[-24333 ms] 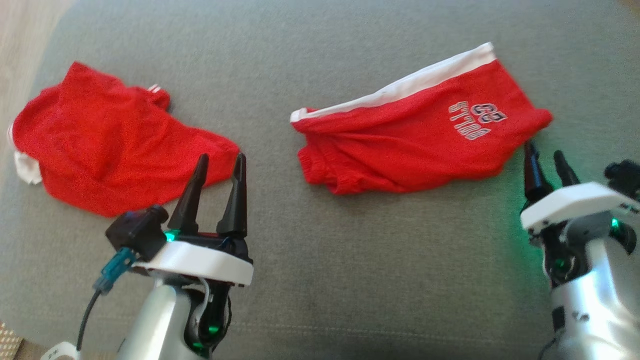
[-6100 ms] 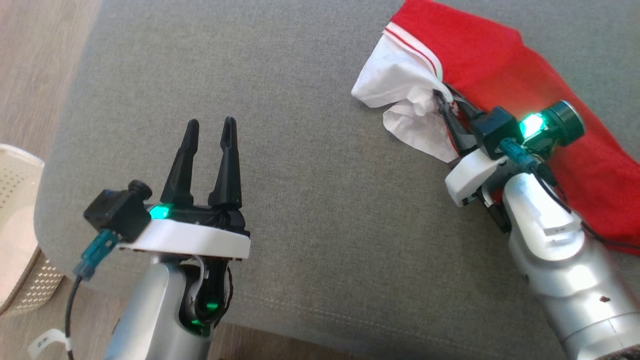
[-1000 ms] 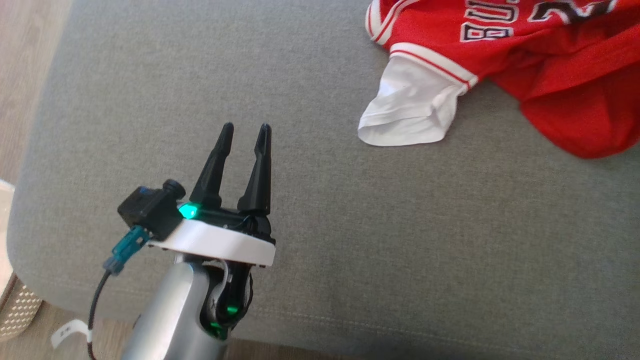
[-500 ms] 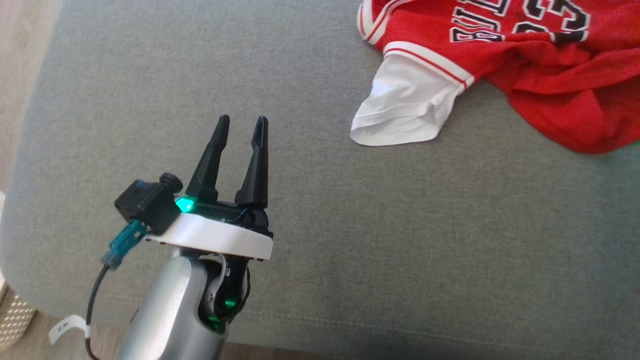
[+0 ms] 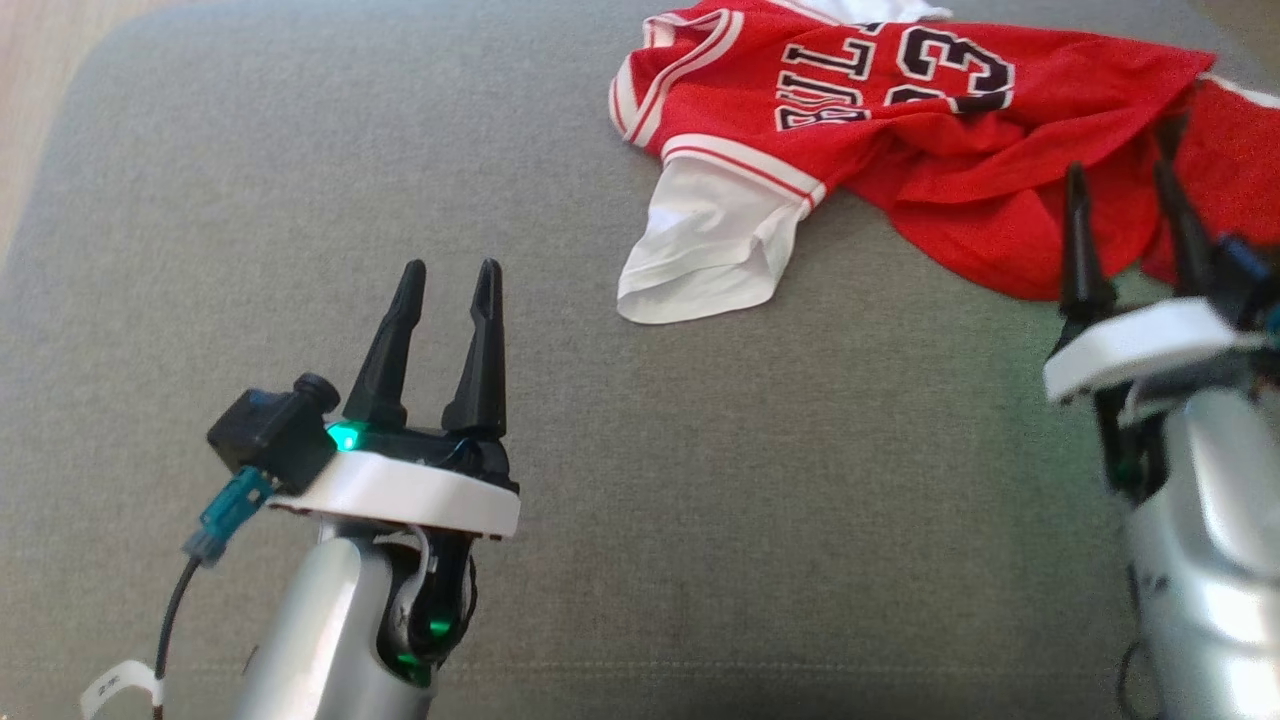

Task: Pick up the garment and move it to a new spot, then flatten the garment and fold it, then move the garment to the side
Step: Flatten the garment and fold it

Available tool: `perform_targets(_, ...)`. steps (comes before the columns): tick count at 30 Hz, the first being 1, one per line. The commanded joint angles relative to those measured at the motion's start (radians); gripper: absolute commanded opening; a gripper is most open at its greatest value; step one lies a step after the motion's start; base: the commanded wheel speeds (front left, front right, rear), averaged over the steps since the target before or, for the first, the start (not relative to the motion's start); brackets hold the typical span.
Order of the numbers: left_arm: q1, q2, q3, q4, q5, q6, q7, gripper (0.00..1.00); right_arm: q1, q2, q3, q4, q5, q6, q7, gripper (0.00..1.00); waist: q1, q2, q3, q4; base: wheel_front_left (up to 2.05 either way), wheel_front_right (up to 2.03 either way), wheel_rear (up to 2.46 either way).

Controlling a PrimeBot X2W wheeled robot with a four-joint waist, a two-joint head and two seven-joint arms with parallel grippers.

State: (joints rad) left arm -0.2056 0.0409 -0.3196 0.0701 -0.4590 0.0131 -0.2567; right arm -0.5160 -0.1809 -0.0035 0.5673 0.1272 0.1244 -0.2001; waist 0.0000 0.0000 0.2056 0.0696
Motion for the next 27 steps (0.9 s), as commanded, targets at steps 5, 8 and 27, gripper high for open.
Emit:
perform_targets(5, -0.012, 0.009, 0.040, -0.037, 0.011, -0.003, -0.005, 1.00, 0.135, 0.081, 0.016, -0.148, 0.017, 0.006, -0.019, 1.00, 0.0000, 0.0000, -0.016, -0.023, 0.00, 0.00, 0.00)
perform_targets(8, 0.000, 0.009, 0.049, -0.036, 0.013, -0.005, -0.005, 1.00, 0.210, 0.110, 0.019, -0.206, 0.026, 0.006, -0.014, 1.00, 0.0000, 0.0000, -0.020, -0.034, 0.00, 0.00, 0.00)
perform_targets(27, -0.014, 0.009, 0.011, -0.032, 0.004, -0.017, -0.005, 1.00, 0.153, 0.131, 0.081, -0.159, 0.234, 0.006, 0.056, 1.00, 0.0000, 0.0000, 0.048, 0.012, 0.00, 0.00, 0.00)
